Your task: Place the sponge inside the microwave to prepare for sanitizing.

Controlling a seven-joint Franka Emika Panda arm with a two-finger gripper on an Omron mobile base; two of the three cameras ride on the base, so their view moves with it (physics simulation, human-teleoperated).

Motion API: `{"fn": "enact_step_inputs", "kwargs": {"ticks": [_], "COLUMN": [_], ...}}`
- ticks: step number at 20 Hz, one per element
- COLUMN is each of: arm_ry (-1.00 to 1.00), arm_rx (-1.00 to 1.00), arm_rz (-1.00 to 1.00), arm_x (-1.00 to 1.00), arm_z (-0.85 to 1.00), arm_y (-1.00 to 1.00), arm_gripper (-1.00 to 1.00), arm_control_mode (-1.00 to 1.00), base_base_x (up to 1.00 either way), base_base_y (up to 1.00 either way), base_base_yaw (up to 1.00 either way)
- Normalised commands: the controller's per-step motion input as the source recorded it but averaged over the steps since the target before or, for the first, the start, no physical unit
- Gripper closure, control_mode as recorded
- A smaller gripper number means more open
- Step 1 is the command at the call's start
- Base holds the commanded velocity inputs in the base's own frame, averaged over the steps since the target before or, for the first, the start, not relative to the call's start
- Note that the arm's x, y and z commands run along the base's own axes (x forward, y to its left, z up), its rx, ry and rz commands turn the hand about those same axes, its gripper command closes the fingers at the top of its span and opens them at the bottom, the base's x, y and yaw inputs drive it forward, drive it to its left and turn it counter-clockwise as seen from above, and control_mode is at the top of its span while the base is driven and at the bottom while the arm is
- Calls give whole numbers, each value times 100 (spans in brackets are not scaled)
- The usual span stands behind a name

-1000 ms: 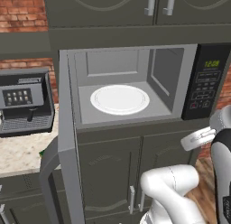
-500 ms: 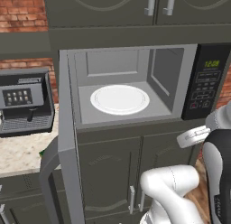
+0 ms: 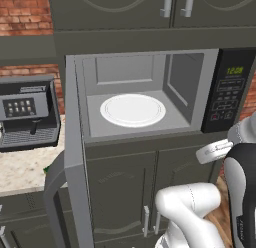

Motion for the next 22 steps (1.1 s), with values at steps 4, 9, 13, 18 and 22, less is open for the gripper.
{"fn": "enact_step_inputs", "kwargs": {"ticks": [4,9,13,18,22], "arm_ry": [0,0,0,0,0], "arm_rx": [0,0,0,0,0], "arm_rz": [0,0,0,0,0], "arm_x": [0,0,0,0,0], "arm_z": [0,0,0,0,0], "arm_y": [0,0,0,0,0], "arm_gripper": [-100,-100,-100,-100,-100], "arm_control_mode": [-100,-100,-100,-100,-100], "base_base_x": [0,0,0,0,0], "base_base_y": [0,0,0,0,0], "base_base_yaw": [0,0,0,0,0]}}
